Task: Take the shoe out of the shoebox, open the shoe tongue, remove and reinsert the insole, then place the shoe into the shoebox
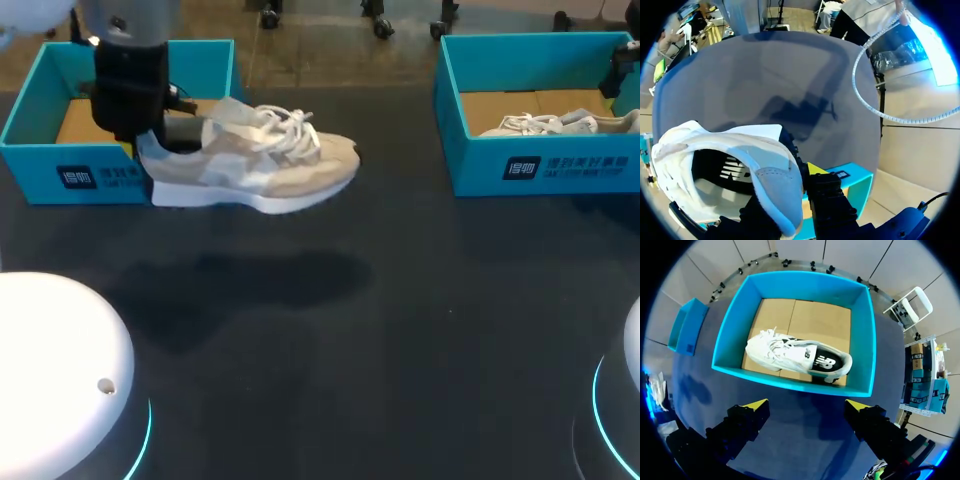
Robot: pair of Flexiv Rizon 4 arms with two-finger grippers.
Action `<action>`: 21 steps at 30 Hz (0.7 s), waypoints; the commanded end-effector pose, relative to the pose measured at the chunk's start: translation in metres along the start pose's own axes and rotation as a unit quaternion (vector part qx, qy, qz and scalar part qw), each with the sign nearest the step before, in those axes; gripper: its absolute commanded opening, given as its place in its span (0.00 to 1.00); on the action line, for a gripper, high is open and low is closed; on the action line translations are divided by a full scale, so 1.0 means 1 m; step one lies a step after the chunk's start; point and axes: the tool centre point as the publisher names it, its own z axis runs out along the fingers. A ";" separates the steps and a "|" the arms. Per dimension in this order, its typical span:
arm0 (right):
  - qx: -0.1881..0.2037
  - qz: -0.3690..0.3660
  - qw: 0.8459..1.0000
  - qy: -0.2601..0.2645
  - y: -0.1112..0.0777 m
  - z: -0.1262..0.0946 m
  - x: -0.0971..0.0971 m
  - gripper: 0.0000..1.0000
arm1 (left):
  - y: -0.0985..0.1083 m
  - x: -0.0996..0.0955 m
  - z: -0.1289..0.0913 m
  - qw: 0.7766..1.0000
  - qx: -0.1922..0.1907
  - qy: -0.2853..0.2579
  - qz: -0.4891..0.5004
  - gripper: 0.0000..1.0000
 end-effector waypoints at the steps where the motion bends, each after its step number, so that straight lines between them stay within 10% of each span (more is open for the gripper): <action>1: 0.000 0.000 1.000 0.000 0.000 0.000 0.000 1.00 | -0.015 -0.014 -0.001 1.000 -0.019 0.007 -0.008 0.00; 21: 0.000 0.000 1.000 0.000 0.000 0.000 0.000 1.00 | -0.073 -0.091 0.006 1.000 -0.016 0.005 0.011 0.00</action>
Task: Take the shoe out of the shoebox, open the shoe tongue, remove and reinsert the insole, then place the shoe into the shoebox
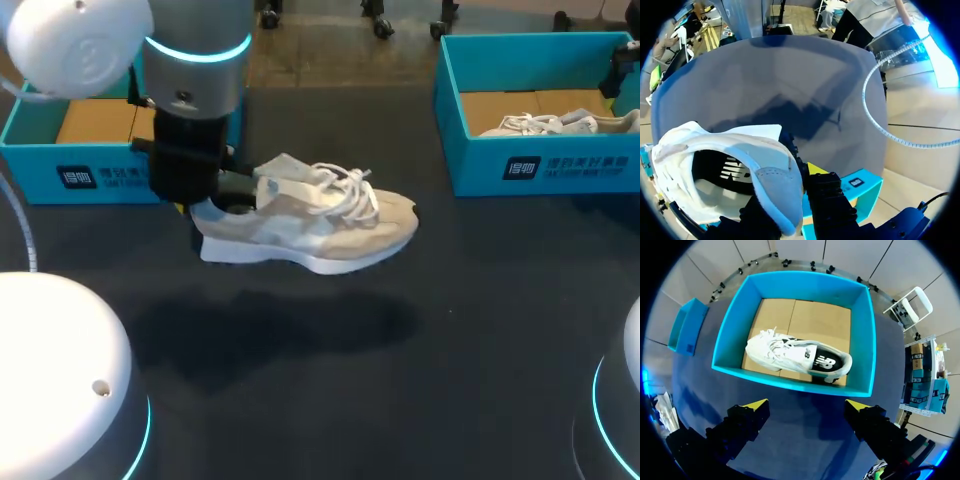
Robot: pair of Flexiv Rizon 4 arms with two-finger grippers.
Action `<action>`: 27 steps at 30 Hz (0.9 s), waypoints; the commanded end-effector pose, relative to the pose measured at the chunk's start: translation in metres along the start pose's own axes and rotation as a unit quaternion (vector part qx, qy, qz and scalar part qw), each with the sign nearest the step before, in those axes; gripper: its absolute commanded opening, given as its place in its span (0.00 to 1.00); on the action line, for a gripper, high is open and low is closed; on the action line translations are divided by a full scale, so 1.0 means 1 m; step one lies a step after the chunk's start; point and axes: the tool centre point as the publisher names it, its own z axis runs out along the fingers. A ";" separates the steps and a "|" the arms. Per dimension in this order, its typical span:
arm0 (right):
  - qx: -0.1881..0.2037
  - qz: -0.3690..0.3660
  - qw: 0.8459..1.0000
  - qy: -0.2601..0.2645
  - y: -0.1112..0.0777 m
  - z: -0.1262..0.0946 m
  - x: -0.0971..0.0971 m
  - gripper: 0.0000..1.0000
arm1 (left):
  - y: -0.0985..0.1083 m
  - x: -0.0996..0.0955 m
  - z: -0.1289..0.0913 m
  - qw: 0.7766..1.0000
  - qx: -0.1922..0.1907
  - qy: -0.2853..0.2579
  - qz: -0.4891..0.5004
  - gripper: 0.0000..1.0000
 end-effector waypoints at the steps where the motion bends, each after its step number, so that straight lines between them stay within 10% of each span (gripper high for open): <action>1: 0.000 0.000 1.000 0.000 0.000 0.000 0.000 1.00 | -0.002 -0.017 0.002 1.000 0.002 0.002 -0.005 0.00; 27: 0.000 0.000 1.000 0.000 0.000 0.000 0.000 1.00 | -0.007 -0.088 0.085 0.999 0.007 0.021 -0.030 0.00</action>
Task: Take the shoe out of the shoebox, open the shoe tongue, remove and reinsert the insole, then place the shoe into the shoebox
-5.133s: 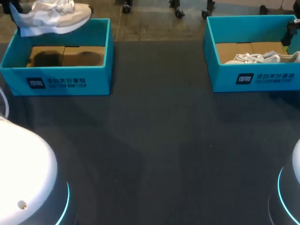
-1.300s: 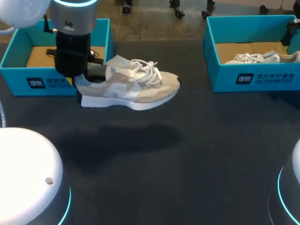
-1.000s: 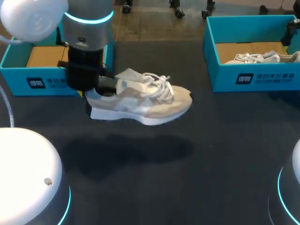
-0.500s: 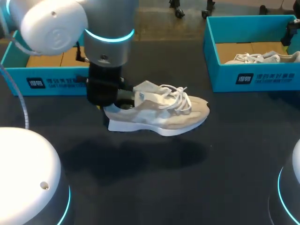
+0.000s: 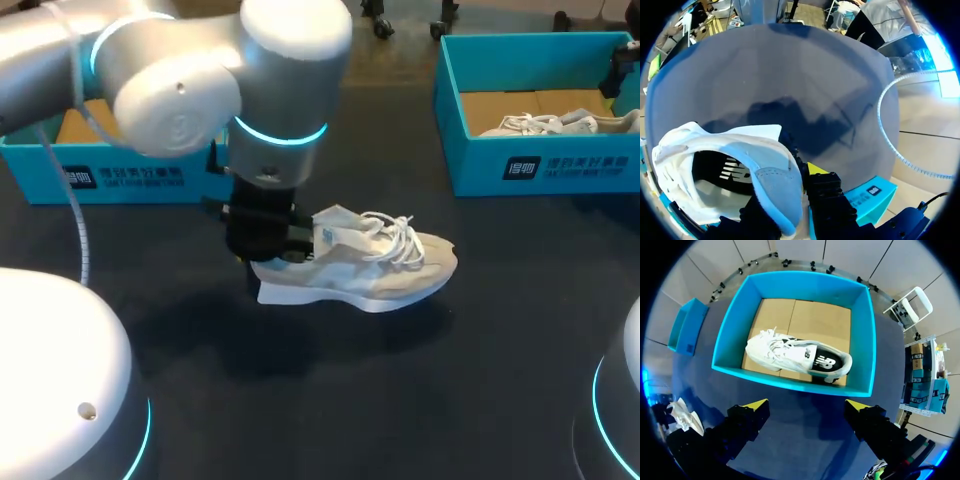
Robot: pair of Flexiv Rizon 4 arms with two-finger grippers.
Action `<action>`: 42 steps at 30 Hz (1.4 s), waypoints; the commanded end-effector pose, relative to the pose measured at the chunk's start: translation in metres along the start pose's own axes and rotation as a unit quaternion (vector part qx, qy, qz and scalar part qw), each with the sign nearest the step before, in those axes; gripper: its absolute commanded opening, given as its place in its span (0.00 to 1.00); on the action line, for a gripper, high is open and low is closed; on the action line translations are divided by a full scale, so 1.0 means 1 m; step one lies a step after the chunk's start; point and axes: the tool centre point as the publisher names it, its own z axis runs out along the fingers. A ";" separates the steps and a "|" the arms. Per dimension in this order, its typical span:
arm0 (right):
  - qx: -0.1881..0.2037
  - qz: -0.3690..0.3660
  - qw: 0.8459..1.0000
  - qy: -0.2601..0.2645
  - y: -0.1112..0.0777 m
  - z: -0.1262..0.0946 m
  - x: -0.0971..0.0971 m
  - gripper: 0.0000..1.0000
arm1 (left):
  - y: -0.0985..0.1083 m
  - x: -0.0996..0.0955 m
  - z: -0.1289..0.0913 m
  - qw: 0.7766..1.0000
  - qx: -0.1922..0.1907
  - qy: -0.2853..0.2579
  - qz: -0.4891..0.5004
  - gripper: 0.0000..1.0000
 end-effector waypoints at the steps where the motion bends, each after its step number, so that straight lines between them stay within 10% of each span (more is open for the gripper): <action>1: 0.000 0.000 1.000 0.000 0.000 0.000 0.000 1.00 | -0.001 -0.013 0.017 1.000 0.005 0.008 0.000 0.00; 37: 0.000 0.000 1.000 0.000 0.000 0.000 0.000 1.00 | -0.025 -0.069 0.097 1.000 0.013 0.024 0.007 0.00; 42: 0.000 0.000 1.000 0.000 0.000 0.000 0.000 1.00 | -0.024 -0.070 0.102 0.999 0.015 0.030 0.003 0.47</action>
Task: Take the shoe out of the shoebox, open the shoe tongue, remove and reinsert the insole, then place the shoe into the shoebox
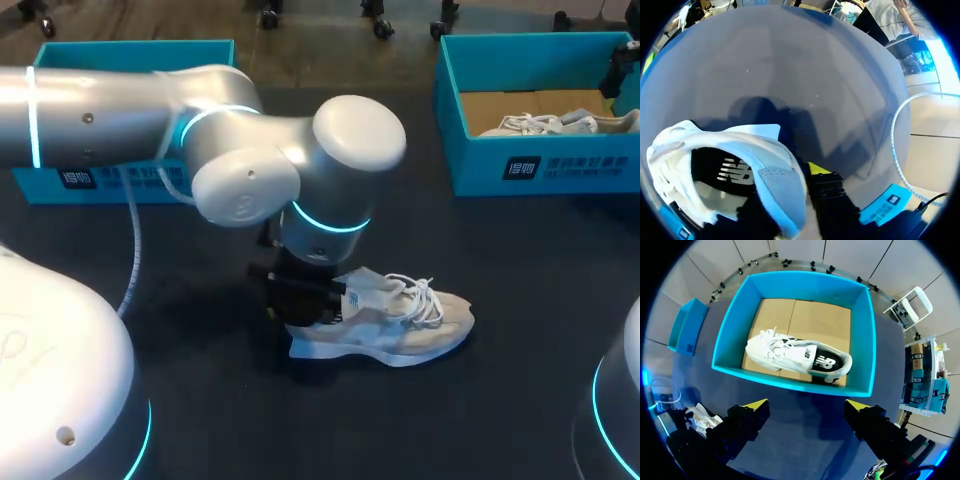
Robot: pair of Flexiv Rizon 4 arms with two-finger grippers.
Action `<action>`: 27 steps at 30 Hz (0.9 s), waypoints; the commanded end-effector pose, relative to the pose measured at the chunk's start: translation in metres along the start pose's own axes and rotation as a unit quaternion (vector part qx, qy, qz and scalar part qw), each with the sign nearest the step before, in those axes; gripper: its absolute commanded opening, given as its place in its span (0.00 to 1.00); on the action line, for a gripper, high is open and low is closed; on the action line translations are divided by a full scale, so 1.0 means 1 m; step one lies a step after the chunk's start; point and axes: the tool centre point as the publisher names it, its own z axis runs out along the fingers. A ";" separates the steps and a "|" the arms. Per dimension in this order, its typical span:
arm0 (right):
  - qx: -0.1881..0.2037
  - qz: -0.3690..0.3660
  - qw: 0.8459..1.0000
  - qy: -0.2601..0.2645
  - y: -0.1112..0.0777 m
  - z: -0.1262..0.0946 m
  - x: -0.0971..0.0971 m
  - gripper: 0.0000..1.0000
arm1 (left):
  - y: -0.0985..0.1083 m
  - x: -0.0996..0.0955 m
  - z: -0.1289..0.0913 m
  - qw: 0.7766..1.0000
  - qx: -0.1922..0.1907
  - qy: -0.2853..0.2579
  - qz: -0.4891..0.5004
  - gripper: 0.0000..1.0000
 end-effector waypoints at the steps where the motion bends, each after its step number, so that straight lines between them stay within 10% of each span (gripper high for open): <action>1: 0.000 0.000 1.000 0.000 0.000 0.000 0.000 1.00 | 0.002 -0.006 0.005 1.000 0.000 0.005 -0.003 0.49; 9: 0.000 0.000 1.000 0.000 0.000 0.000 0.000 1.00 | 0.003 0.011 -0.011 1.000 0.008 -0.008 -0.018 0.99; 27: 0.000 0.000 1.000 0.000 0.000 0.000 0.000 1.00 | 0.002 0.037 -0.072 0.990 0.071 -0.079 -0.094 1.00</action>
